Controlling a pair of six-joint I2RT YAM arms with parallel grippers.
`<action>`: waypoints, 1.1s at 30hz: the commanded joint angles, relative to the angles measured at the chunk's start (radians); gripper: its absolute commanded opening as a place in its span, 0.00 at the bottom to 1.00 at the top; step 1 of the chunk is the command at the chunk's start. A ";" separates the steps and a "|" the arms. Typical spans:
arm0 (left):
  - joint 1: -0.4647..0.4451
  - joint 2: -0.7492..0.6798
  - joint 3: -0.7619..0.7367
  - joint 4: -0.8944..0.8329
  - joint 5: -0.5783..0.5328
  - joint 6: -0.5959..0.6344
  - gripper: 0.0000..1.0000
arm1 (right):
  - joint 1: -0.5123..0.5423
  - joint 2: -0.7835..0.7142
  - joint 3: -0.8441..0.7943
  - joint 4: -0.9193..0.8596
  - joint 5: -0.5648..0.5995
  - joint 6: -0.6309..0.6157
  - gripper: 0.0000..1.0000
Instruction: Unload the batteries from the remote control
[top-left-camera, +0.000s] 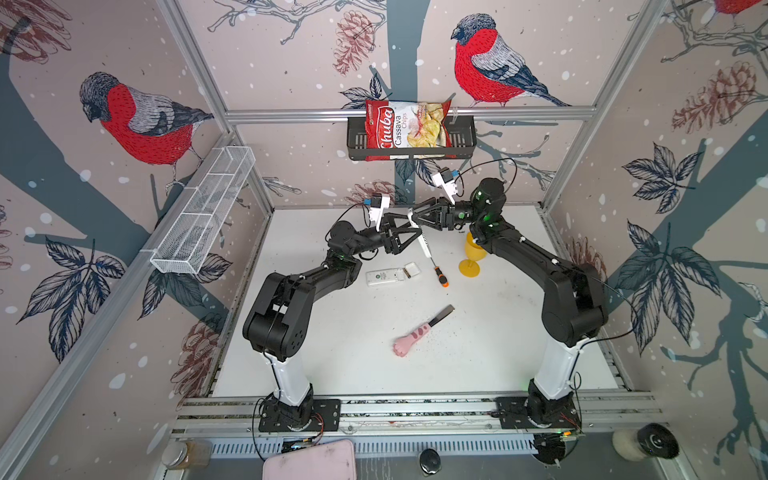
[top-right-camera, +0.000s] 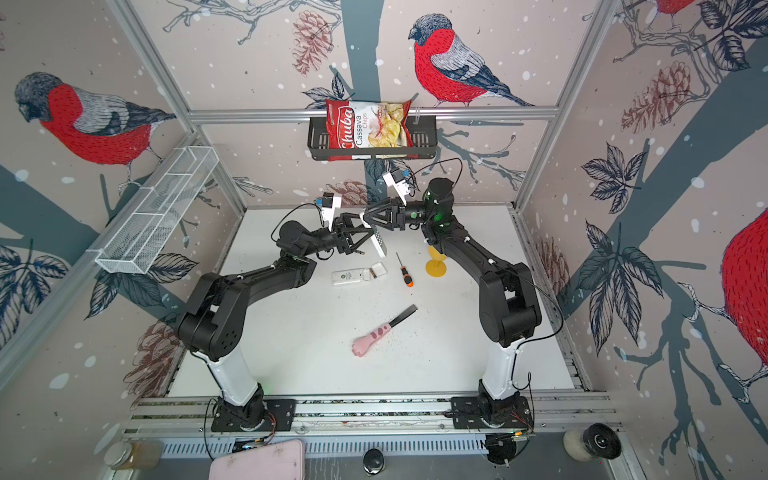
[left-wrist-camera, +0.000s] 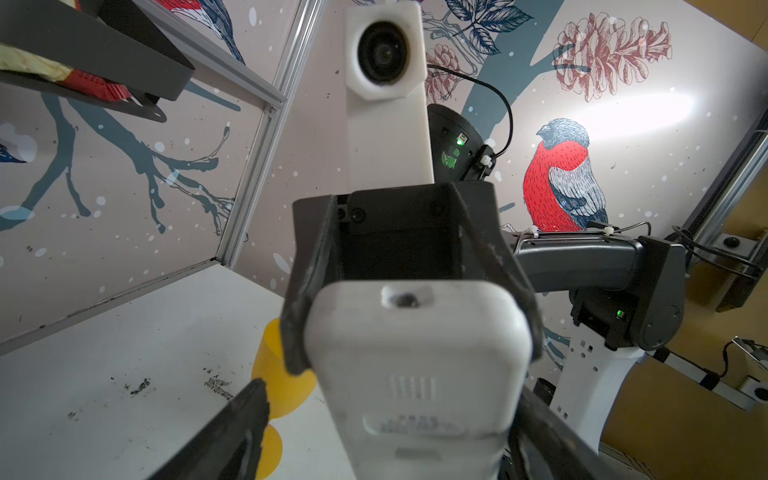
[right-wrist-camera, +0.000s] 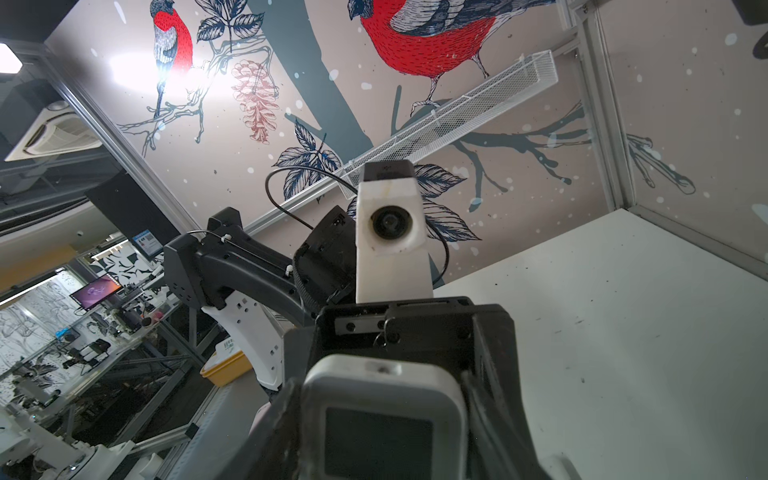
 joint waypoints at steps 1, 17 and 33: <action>0.000 0.009 0.014 0.065 0.024 -0.019 0.85 | 0.002 0.011 0.016 0.045 -0.009 0.017 0.18; 0.000 0.074 0.034 0.168 0.025 -0.102 0.64 | 0.003 0.057 0.053 0.074 -0.015 0.055 0.19; 0.000 0.045 -0.004 0.068 -0.074 -0.048 0.43 | -0.010 0.064 0.126 -0.269 0.085 -0.186 0.66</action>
